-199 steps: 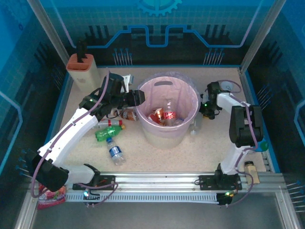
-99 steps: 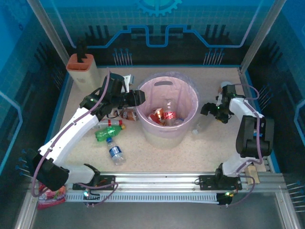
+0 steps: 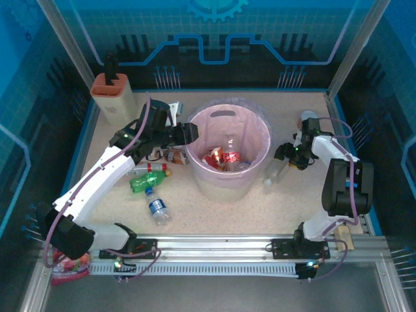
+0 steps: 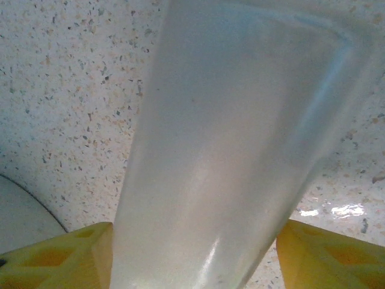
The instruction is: Put the plastic bottles in the bin
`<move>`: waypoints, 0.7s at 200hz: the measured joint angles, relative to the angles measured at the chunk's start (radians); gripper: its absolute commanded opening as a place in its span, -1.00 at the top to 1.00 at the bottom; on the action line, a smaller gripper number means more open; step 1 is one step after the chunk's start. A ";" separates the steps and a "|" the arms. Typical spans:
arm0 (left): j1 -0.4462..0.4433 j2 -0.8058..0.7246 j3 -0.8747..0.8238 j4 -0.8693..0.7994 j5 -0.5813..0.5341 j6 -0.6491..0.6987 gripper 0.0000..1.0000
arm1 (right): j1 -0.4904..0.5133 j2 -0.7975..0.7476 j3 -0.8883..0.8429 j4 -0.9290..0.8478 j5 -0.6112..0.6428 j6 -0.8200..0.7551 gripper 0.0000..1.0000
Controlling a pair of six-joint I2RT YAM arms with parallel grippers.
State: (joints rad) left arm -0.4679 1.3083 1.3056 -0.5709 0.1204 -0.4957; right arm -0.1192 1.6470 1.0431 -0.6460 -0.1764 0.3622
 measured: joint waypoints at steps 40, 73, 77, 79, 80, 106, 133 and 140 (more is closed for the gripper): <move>0.000 0.000 0.000 0.000 0.000 0.000 0.02 | -0.020 -0.038 0.035 -0.057 0.009 -0.012 -0.25; 0.000 0.000 0.000 0.000 0.000 0.000 0.02 | -0.041 -0.134 0.095 -0.114 0.010 -0.028 -0.29; 0.000 0.000 0.000 0.000 0.000 0.000 0.02 | -0.042 -0.145 0.105 -0.122 0.010 -0.029 -0.35; 0.000 0.000 0.000 0.000 0.000 0.000 0.02 | -0.043 -0.148 0.108 -0.124 0.010 -0.031 -0.38; 0.000 0.000 0.000 0.000 0.000 0.000 0.02 | -0.044 -0.151 0.111 -0.127 0.010 -0.032 -0.40; 0.000 0.000 0.000 0.001 0.000 0.000 0.02 | -0.031 -0.158 0.146 -0.154 0.040 -0.046 -0.89; 0.000 0.000 0.000 0.004 0.000 0.000 0.00 | 0.014 -0.101 0.146 -0.177 0.079 -0.045 -0.99; 0.000 0.000 0.000 0.005 0.000 0.000 0.00 | 0.023 -0.079 0.146 -0.177 0.091 -0.044 -0.99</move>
State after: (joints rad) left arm -0.4679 1.3083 1.3056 -0.5663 0.1207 -0.4957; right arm -0.0959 1.5681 1.1893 -0.8230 -0.0853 0.3180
